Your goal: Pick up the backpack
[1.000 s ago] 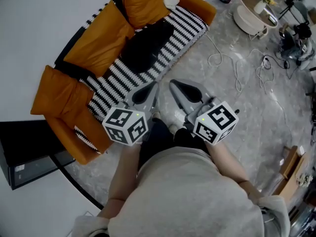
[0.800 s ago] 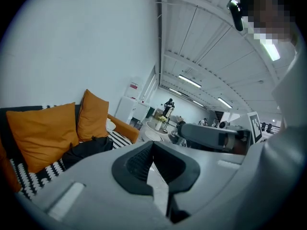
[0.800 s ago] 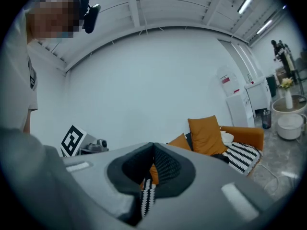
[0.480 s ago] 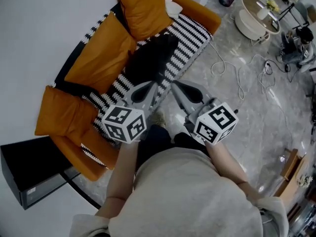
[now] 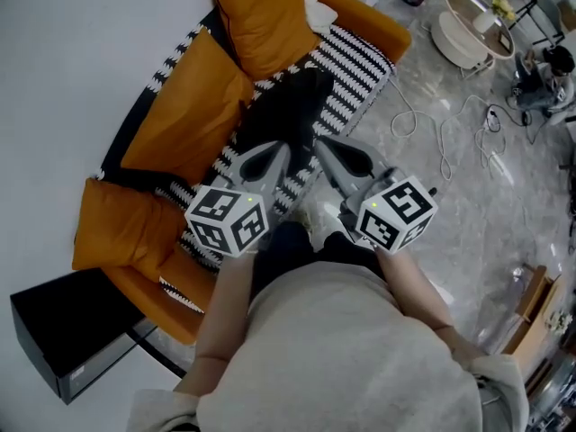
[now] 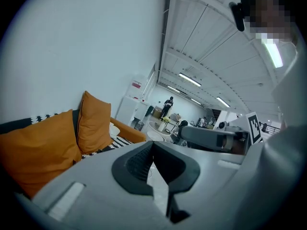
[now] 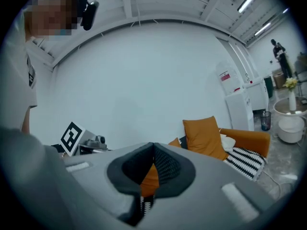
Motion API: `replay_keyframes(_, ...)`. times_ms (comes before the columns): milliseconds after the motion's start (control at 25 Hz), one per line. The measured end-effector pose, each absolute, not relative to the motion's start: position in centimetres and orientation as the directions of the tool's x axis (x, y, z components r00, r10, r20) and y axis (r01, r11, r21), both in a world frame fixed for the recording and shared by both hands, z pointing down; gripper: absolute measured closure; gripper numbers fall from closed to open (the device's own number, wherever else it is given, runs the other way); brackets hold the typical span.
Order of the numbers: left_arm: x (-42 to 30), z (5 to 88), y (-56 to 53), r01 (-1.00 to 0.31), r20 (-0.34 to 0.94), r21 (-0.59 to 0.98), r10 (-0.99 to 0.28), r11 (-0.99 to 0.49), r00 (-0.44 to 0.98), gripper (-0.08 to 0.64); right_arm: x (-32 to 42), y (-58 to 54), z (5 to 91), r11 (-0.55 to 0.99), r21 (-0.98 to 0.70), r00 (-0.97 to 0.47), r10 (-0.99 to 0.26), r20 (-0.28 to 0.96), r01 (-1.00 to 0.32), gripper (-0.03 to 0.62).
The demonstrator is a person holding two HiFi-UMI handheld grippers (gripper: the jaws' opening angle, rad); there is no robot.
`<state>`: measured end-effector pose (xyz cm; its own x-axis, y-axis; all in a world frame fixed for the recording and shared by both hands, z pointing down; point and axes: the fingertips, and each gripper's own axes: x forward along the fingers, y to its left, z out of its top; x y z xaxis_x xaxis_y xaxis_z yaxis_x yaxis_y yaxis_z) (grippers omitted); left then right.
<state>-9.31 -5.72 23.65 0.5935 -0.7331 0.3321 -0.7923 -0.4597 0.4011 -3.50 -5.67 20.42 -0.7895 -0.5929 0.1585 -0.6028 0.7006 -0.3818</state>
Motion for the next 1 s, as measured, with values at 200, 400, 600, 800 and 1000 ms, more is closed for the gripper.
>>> replay_keyframes(200,-9.0,24.5,-7.2,-0.759,0.339,0.417,-0.689,-0.5,0.64,0.56,-4.4,-8.0,21.3,0.681,-0.392,-0.775,-0.609,0.166,-0.619,0.589)
replay_keyframes(400,-9.1,25.1,-8.7,-0.749,0.347,0.42,-0.672,-0.512,0.654,0.56,-4.8,-9.4,21.6,0.675,-0.39,-0.77,-0.614,0.173,-0.626,0.589)
replay_keyframes(600,-9.1,25.3,-10.5,-0.749,0.339,0.434,-0.679,-0.501,0.651,0.56,-4.3,-10.8,21.9,0.672,-0.388,-0.769,-0.611,0.189,-0.63,0.589)
replay_keyframes(800,-8.4,25.1,-11.7,-0.76,0.339,0.428,-0.693,-0.489,0.636,0.56,-3.4,-11.6,21.9,0.685,-0.392,-0.782,-0.594,0.188,-0.615,0.589)
replay_keyframes(1000,-6.7,25.2,-12.3,-0.763,0.355,0.441,-0.689,-0.473,0.632,0.56,-1.8,-12.7,21.5,0.708,-0.393,-0.806,-0.561,0.191,-0.586,0.589)
